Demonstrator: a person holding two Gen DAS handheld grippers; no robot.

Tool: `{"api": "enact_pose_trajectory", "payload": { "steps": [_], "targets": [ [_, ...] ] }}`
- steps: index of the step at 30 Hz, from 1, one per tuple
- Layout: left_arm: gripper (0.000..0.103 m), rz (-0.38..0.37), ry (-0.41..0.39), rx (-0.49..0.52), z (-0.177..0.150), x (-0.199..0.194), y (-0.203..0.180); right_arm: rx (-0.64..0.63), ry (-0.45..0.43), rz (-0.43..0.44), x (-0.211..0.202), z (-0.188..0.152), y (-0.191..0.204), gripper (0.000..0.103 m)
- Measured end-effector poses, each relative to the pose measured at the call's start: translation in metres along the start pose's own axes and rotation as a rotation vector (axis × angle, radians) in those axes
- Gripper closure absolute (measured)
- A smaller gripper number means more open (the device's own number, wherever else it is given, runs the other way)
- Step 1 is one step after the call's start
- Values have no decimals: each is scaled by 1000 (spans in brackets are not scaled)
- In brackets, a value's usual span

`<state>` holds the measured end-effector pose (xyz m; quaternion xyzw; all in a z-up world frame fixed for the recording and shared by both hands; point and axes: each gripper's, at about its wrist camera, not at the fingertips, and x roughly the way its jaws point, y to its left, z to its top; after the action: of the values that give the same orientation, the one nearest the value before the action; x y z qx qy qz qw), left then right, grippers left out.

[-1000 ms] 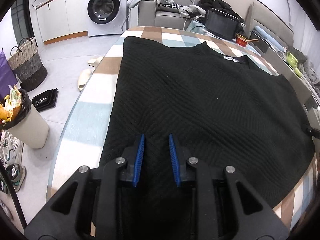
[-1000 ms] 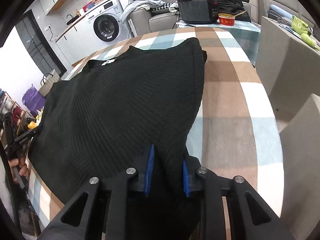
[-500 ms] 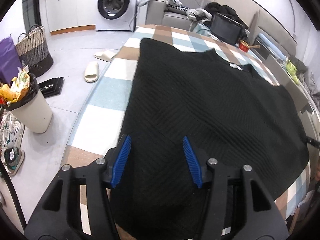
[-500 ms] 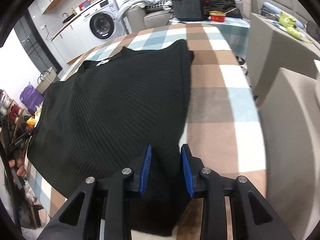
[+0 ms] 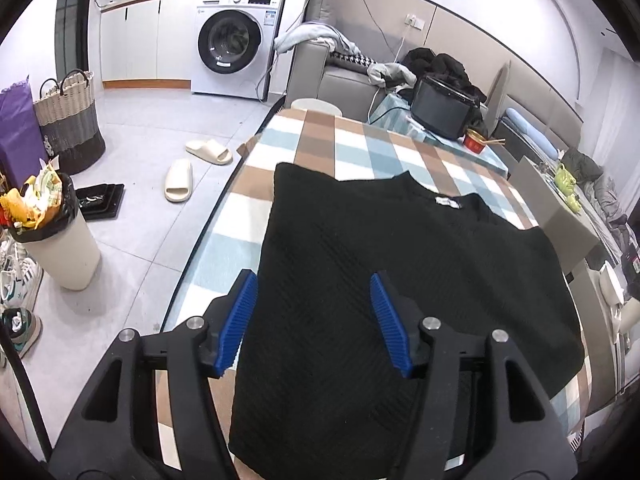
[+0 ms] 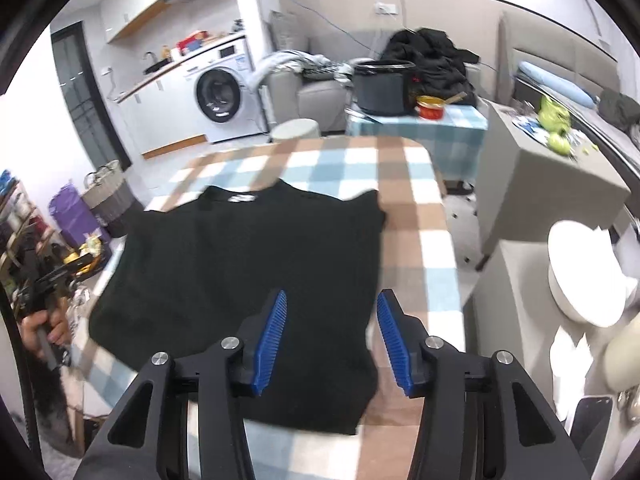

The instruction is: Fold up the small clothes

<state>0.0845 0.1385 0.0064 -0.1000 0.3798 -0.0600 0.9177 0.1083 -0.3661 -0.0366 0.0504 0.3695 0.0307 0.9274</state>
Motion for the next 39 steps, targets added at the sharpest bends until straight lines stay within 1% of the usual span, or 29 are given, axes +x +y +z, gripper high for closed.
{"api": "enact_pose_trajectory", "payload": {
  "steps": [2, 6, 7, 9, 12, 16, 17, 19, 20, 22, 24, 27, 29, 32, 34, 39],
  "targets": [
    [47, 2, -4, 2, 4, -2, 1, -34, -18, 18, -18, 5, 13, 54],
    [47, 6, -10, -4, 4, -6, 3, -45, -48, 79, -50, 16, 30, 48],
    [47, 4, -10, -7, 4, -7, 4, -46, -63, 80, -58, 18, 33, 46],
    [47, -2, -10, -13, 3, -8, 4, -40, -93, 89, -70, 23, 40, 45],
    [47, -8, -11, -12, 1, -8, 2, -19, -102, 139, -79, 27, 47, 45],
    [47, -8, -19, -9, 1, -13, 0, -49, -121, 172, -89, 40, 64, 45],
    [47, -4, -21, -8, 1, -14, 0, -56, -128, 174, -91, 46, 68, 45],
    [47, -1, -27, -9, 3, -17, 2, -86, -157, 146, -91, 59, 78, 41],
    [47, -2, -27, -13, 3, -18, 2, -96, -160, 143, -89, 66, 82, 41],
    [47, -8, -30, -18, 5, -19, 1, -99, -143, 140, -81, 80, 90, 41],
    [47, -11, -34, -20, 5, -19, 1, -129, -153, 127, -68, 89, 97, 40],
    [47, -13, -27, -29, 5, -16, 2, -99, -116, 151, -38, 95, 93, 39],
    [47, -14, -17, -40, 8, -9, 2, -76, -99, 142, -17, 95, 88, 39],
    [47, -4, 0, -47, 15, 6, 4, -10, -44, 147, 25, 93, 71, 39],
    [47, 8, 14, -50, 22, 18, 6, 22, -11, 130, 51, 92, 57, 39],
    [47, 21, 29, -67, 43, 49, 16, 96, 11, 97, 96, 94, 25, 39]
  ]
}}
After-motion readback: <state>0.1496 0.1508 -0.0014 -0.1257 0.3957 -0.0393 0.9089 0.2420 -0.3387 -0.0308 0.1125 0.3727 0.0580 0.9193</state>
